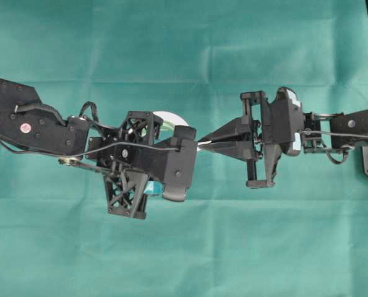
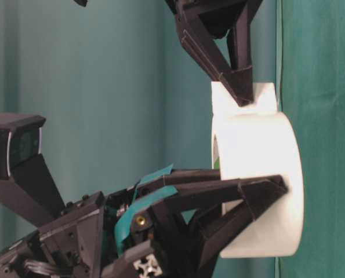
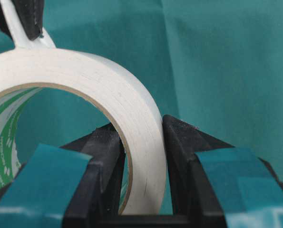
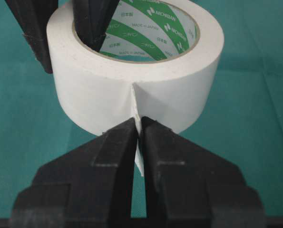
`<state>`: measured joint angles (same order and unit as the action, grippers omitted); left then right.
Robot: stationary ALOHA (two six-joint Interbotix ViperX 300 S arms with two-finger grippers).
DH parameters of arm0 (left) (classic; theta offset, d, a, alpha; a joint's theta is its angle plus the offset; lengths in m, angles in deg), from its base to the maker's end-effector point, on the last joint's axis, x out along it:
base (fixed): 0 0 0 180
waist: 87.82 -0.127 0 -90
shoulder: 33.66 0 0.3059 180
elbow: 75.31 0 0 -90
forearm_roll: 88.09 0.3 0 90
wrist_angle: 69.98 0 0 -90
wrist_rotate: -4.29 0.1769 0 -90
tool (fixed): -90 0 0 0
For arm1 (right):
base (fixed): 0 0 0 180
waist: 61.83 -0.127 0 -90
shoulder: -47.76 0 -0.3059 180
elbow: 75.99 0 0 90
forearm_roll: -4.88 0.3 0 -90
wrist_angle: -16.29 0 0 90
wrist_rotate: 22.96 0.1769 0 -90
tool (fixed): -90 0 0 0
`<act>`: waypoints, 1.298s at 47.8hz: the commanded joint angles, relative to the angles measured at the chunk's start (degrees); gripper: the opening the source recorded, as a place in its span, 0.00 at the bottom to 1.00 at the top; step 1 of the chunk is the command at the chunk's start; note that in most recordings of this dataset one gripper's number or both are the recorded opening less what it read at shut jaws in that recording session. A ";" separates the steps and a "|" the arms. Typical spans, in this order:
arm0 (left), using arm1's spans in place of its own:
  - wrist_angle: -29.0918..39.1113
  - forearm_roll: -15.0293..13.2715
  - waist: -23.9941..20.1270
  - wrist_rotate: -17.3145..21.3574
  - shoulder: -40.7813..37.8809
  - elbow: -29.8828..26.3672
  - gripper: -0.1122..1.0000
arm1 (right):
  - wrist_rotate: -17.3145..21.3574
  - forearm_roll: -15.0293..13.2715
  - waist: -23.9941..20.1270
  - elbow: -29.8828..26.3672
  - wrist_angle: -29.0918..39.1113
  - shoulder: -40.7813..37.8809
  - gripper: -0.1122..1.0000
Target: Peel off the duct tape with your right arm.
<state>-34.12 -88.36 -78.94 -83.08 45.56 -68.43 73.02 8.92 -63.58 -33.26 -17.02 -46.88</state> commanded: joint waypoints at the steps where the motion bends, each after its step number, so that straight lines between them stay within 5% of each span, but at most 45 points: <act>1: -1.14 -0.18 2.99 1.93 1.67 -0.88 0.29 | -0.18 0.70 2.11 -1.23 -0.62 0.18 0.02; 31: -1.32 -0.26 5.80 4.22 1.67 -0.97 0.29 | -0.26 1.85 4.31 -1.49 -0.62 -0.70 0.02; 46: -3.16 -0.35 10.55 4.66 1.67 -3.69 0.29 | -0.35 1.85 6.94 -2.02 -0.62 -0.79 0.02; 62: -3.69 -0.44 14.50 13.89 1.67 -4.57 0.29 | -0.35 1.85 9.58 -2.55 -0.70 -1.14 0.02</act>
<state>-36.49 -88.45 -67.96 -71.12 45.47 -70.54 72.67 10.41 -56.73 -34.75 -17.28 -48.28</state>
